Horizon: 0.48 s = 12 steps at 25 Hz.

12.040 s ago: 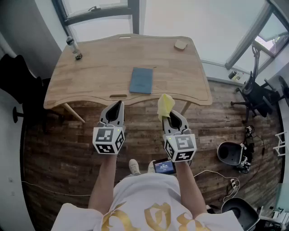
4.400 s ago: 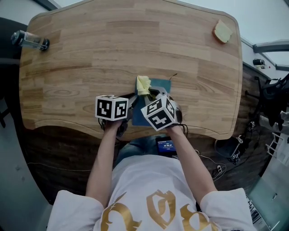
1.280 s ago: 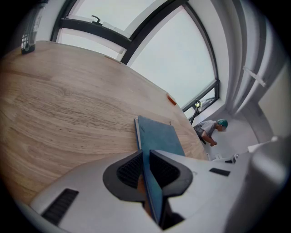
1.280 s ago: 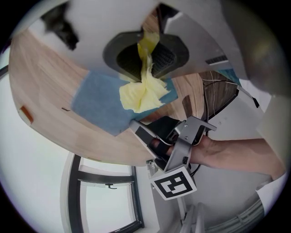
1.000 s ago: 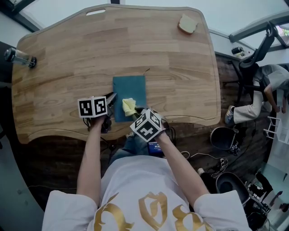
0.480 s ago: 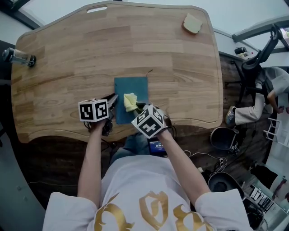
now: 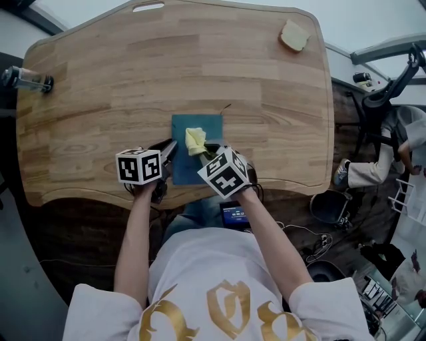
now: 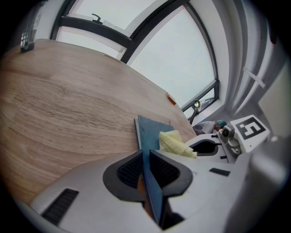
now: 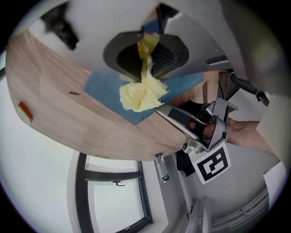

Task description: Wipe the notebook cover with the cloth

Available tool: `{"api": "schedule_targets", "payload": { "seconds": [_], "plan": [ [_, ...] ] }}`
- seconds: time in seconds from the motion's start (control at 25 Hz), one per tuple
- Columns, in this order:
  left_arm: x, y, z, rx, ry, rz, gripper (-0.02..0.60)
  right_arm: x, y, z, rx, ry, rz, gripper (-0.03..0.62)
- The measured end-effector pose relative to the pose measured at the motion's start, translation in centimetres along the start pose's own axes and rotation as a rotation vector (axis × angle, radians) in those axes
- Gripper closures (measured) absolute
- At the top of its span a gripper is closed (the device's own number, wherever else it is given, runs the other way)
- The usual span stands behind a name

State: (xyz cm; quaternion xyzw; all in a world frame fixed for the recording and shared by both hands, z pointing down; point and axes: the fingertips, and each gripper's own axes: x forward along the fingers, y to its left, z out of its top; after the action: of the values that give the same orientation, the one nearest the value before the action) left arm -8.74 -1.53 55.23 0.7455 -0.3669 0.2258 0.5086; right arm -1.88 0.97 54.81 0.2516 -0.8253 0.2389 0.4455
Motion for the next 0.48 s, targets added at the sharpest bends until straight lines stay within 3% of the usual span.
{"api": "schedule_targets", "payload": {
  "seconds": [0.48],
  "plan": [
    [0.1,0.1,0.0,0.002,0.001,0.001,0.526,-0.2,-4.6,1.5,0.070,-0.076,-0.056,0.553]
  ]
}}
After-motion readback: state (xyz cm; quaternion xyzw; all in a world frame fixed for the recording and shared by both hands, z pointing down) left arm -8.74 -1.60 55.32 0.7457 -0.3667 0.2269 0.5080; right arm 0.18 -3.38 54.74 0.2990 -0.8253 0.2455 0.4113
